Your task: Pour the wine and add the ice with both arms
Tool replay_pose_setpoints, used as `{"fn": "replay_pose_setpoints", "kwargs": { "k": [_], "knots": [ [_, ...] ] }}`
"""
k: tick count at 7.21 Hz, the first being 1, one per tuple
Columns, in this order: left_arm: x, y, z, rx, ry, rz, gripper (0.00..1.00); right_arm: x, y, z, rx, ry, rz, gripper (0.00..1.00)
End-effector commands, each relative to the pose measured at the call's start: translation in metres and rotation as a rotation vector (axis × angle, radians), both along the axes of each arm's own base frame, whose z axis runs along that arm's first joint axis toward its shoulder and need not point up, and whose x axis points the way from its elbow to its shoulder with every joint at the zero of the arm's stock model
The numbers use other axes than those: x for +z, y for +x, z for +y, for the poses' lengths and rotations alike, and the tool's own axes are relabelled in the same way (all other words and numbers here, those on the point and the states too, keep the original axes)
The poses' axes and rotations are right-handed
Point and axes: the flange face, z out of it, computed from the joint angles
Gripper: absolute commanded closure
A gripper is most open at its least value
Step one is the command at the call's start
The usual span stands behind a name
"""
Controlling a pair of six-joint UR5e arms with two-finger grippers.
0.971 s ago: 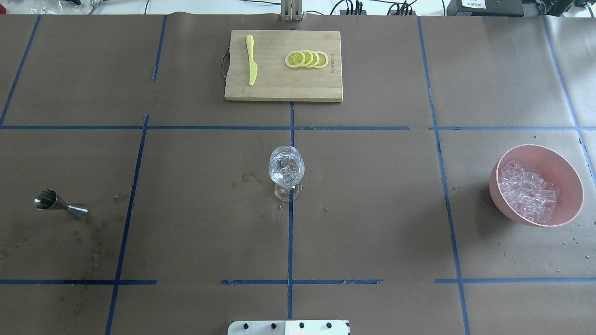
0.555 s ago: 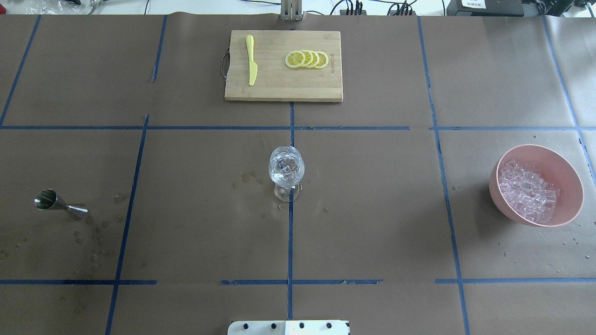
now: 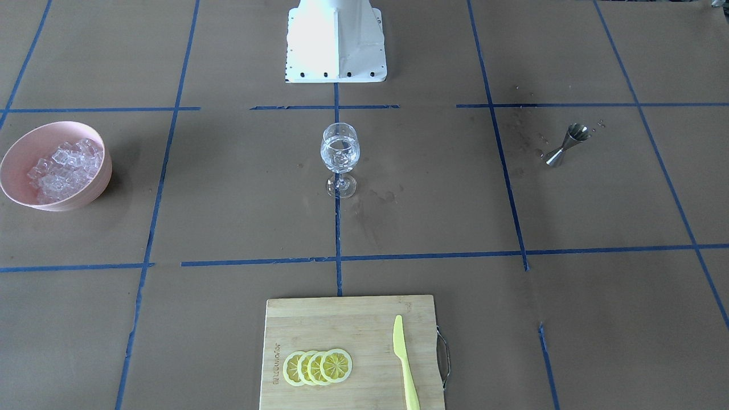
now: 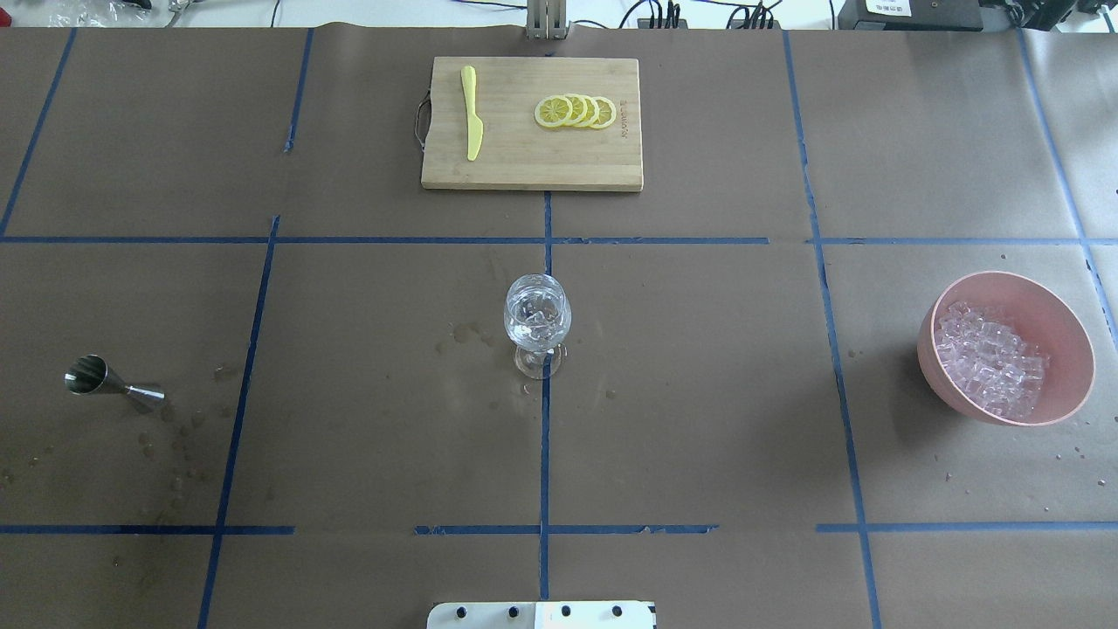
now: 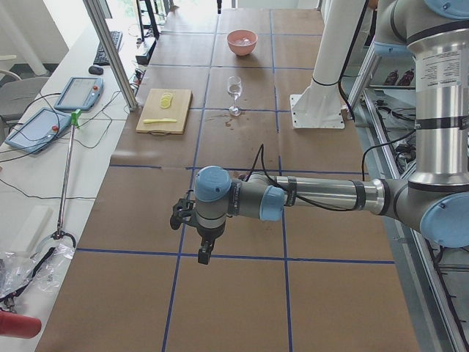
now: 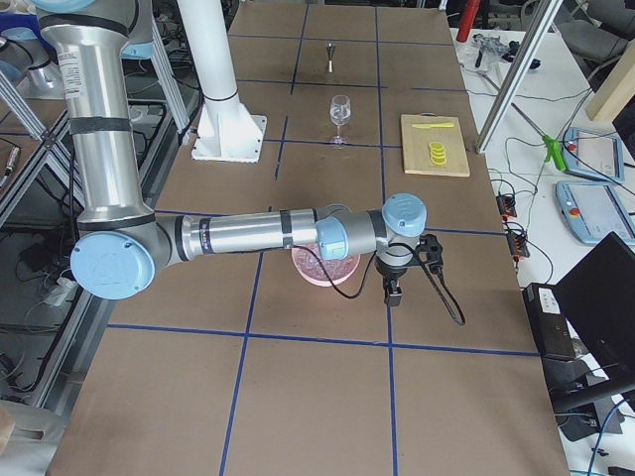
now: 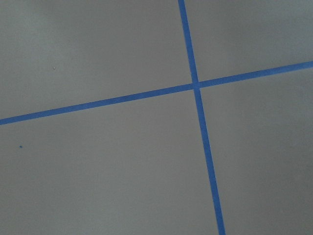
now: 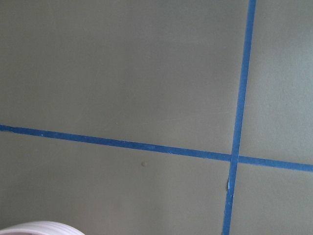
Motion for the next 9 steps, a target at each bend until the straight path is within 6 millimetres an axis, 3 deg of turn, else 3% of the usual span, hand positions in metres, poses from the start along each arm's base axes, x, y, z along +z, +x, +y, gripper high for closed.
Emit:
{"fn": "replay_pose_setpoints", "kwargs": {
  "k": [1, 4, 9],
  "knots": [
    [-0.003, 0.003, 0.000, 0.007, 0.004, 0.019, 0.00, 0.000, -0.006, 0.000, -0.014, 0.005, 0.002, 0.00],
    [0.000, 0.011, 0.009, 0.024, -0.018, 0.102, 0.00, 0.000, -0.010, 0.001, -0.022, 0.004, 0.000, 0.00],
    [0.012, 0.015, 0.032, 0.035, -0.046, 0.067, 0.00, -0.003, -0.013, 0.007, 0.024, -0.064, -0.040, 0.00]
  ]
}}
